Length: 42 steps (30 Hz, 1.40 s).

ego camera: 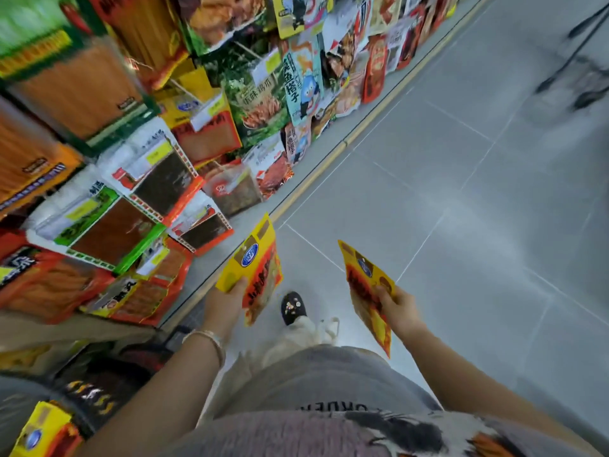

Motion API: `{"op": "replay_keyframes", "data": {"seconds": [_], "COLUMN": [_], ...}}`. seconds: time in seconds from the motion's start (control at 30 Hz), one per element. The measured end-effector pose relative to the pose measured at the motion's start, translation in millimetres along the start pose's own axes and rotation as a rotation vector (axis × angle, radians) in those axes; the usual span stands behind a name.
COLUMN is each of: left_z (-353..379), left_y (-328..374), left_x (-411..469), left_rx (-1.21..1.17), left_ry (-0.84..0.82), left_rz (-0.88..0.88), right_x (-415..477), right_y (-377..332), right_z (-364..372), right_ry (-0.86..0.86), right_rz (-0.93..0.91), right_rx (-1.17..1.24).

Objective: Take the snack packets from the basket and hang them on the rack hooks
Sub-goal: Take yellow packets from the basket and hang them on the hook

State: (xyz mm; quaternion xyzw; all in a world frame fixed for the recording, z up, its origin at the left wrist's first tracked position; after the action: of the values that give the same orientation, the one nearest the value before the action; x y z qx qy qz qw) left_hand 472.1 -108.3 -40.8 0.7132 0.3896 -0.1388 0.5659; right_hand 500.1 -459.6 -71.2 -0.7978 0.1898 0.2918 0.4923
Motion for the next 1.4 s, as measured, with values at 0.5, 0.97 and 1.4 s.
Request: {"op": "replay_keyframes", "data": {"seconds": [0.5, 0.97, 1.4], "left_z": [-103.9, -197.1, -244.3], "left_y": [283.8, 447.1, 516.5], "left_x": [52.5, -35.9, -81.3], "left_rx": [-0.342, -0.557, -0.571], "left_ry": [0.224, 0.589, 0.674], "left_rz": [0.512, 0.879, 1.018], "right_x": [87.7, 42.5, -34.2], "right_y": [-399.6, -679.7, -833.4], "right_z": [-34.6, -11.5, -7.0], "right_ry": [0.078, -0.242, -0.447], "right_rz": [-0.809, -1.371, -1.556], "right_rx": [-0.047, 0.077, 0.307]}}
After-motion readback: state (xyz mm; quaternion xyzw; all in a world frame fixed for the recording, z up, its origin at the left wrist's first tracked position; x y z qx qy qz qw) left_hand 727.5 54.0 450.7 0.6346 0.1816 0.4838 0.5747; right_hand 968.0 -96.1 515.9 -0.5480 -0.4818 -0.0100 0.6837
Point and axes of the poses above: each hand's wrist, its own x-axis towards the middle knuckle, its own z-axis out of the palm, y = z × x, the point moved 7 cm from there along x, towards the middle knuckle, and after that the axes turned 11 degrees about -y, right-handed, at the moved point
